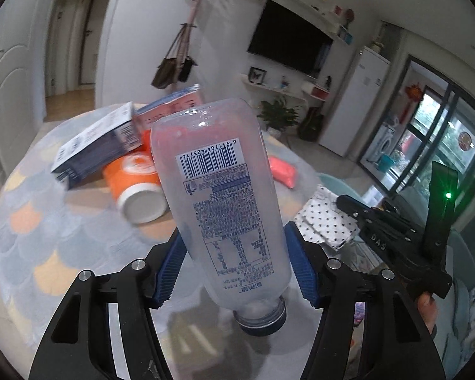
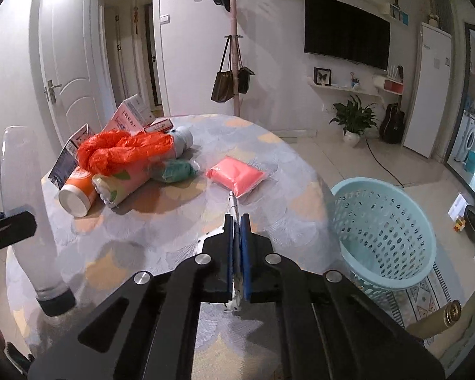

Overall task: Collect trash
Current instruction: 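Carry the bottle and dotted cloth in both tools over the blue basket, then open both tools to drop the bottle and cloth into the basket, then move both open tools back over the table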

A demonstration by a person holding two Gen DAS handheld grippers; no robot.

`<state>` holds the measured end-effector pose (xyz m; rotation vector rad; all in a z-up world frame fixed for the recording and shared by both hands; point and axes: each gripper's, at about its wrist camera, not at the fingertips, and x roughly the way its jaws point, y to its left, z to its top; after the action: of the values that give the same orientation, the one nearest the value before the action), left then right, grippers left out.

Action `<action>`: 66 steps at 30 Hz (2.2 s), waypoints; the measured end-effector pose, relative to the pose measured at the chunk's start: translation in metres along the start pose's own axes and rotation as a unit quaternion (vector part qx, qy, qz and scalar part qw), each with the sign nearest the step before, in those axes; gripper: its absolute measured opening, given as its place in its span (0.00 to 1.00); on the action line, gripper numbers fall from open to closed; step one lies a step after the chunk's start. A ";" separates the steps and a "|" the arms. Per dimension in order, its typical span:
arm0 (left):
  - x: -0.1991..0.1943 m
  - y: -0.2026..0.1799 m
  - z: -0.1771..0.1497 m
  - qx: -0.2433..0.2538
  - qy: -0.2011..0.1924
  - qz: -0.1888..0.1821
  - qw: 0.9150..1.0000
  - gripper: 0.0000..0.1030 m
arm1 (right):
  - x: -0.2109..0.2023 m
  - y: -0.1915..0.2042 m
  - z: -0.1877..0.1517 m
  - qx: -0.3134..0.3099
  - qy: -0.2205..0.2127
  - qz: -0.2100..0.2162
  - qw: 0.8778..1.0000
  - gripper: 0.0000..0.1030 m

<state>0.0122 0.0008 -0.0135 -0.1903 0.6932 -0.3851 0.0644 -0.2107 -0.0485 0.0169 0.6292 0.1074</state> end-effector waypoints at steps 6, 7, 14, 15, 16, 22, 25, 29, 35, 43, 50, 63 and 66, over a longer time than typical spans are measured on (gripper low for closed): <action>0.011 -0.020 0.014 0.019 -0.006 -0.020 1.000 0.58 | -0.010 -0.009 0.010 0.006 -0.018 -0.007 1.000 0.03; 0.013 -0.023 0.016 0.021 -0.007 -0.022 1.000 0.58 | -0.011 -0.012 0.012 0.007 -0.019 -0.009 1.000 0.03; 0.025 -0.043 0.025 0.032 -0.009 -0.038 0.999 0.58 | -0.016 -0.023 0.024 0.014 -0.034 -0.014 0.999 0.03; 0.028 -0.046 0.028 0.035 -0.009 -0.040 0.999 0.58 | -0.016 -0.024 0.027 0.014 -0.037 -0.015 0.999 0.03; 0.030 -0.049 0.030 0.037 -0.009 -0.042 0.998 0.58 | -0.018 -0.027 0.029 0.015 -0.040 -0.017 0.999 0.03; 0.056 -0.080 0.053 0.062 -0.005 -0.067 0.996 0.58 | -0.031 -0.059 0.043 0.031 -0.063 -0.044 0.997 0.03; 0.076 -0.099 0.066 0.071 0.001 -0.085 0.994 0.58 | -0.036 -0.084 0.049 0.046 -0.071 -0.063 0.994 0.03; 0.112 -0.134 0.081 0.091 0.018 -0.111 0.990 0.58 | -0.036 -0.122 0.051 0.071 -0.074 -0.096 0.990 0.03; 0.179 -0.180 0.086 0.119 0.053 -0.140 0.982 0.58 | -0.012 -0.182 0.039 0.120 -0.051 -0.145 0.981 0.03; 0.257 -0.211 0.076 0.136 0.100 -0.153 0.974 0.59 | 0.038 -0.233 0.006 0.179 -0.001 -0.184 0.967 0.03; 0.270 -0.209 0.078 0.115 0.114 -0.164 0.973 0.70 | 0.064 -0.255 -0.009 0.212 0.035 -0.172 0.961 0.39; 0.183 -0.177 0.082 0.098 0.050 -0.166 0.980 0.74 | 0.021 -0.209 0.010 0.169 -0.006 -0.122 0.978 0.59; 0.154 -0.158 0.084 0.093 0.026 -0.158 0.983 0.74 | 0.007 -0.183 0.022 0.150 -0.023 -0.104 0.983 0.59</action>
<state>0.1306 -0.2028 0.0066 -0.1136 0.6762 -0.7583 0.1004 -0.3912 -0.0438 0.2429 0.5930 -0.1899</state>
